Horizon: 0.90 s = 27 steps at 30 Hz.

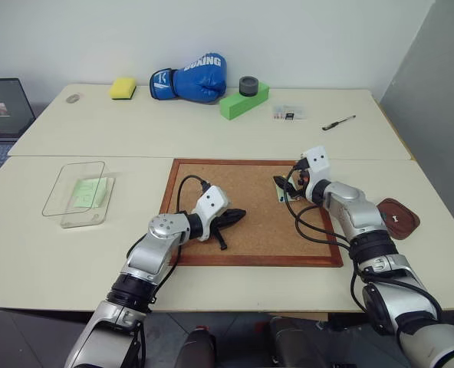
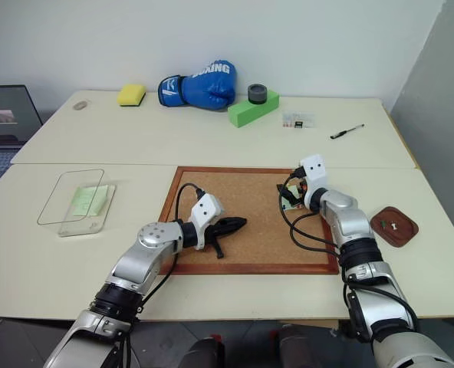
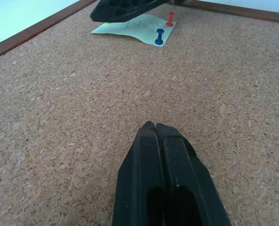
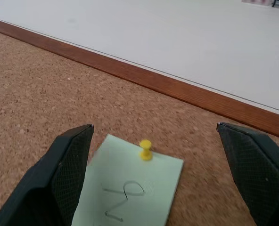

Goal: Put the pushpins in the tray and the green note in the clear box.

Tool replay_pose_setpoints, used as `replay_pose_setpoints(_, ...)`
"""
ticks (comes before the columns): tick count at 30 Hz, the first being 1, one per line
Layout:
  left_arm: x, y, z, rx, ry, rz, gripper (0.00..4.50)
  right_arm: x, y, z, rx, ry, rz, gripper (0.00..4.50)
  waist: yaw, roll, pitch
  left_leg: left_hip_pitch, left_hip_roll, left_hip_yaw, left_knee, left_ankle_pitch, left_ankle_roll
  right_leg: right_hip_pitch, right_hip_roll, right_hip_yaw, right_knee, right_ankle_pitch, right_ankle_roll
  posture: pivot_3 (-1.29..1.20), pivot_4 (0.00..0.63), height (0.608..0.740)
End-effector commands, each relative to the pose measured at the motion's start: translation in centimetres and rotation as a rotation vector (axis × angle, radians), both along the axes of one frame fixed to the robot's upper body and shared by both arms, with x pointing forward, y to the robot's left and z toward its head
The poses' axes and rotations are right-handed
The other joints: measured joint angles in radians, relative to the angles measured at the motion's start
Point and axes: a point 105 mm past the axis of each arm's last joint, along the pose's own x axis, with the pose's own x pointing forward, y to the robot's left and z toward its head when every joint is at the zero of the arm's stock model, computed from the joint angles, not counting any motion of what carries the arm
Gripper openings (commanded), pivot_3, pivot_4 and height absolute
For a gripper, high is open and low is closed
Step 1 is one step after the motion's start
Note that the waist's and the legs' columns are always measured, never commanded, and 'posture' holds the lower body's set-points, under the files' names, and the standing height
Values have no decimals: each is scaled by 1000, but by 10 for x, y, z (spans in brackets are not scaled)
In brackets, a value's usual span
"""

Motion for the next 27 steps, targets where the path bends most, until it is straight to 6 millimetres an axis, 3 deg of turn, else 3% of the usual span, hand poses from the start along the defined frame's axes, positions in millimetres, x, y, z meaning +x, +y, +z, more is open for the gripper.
replay_pose_setpoints(1, -7, 0, -10, 22, 33, -4, 33, 8, 1, 16, 12, -57, -3, 4450, -1, 0, 0, 0, 0, 0, 0, 0, 0, 0, 0, 0, 0, 0, 0, 0, 150, 740)
replay_pose_setpoints(2, -7, 0, -10, 21, 33, -4, 33, 8, 2, 16, 11, -57, -2, 4450, -1, 0, 0, 0, 0, 0, 0, 0, 0, 0, 0, 0, 0, 0, 0, 0, 150, 740)
replay_pose_setpoints(3, -7, 0, -10, 21, 33, -4, 0, 9, 3, 16, 10, -57, 0, 4069, -2, 0, 0, 0, 0, 0, 0, 0, 0, 0, 0, 0, 0, 0, 0, 0, 150, 740)
replay_pose_setpoints(4, -7, 0, -10, 21, 34, -4, 0, 9, 3, 15, 10, -57, 2, 4005, -2, 0, 0, 0, 0, 0, 0, 0, 0, 0, 0, 0, 0, 0, 0, 0, 150, 740)
replay_pose_setpoints(17, -4, 4, -14, 52, 33, 10, 0, -1, 9, 11, -27, -45, 62, 1282, -6, 0, 0, 0, 0, 0, 0, 0, 0, 0, 0, 0, 0, 0, 0, 0, 150, 740)
replay_pose_setpoints(22, -1, 8, -18, 74, 36, 24, 0, -3, 14, 23, 3, -71, 80, 140, -7, 0, 0, 0, 0, 0, 0, 0, 0, 0, 0, 0, 0, 0, 0, 0, 150, 740)
replay_pose_setpoints(27, -1, 9, -22, 95, 43, 30, 0, -5, 19, 35, 20, -96, 98, 27, -9, 0, 0, 0, 0, 0, 0, 0, 0, 0, 0, 0, 0, 0, 0, 0, 150, 740)
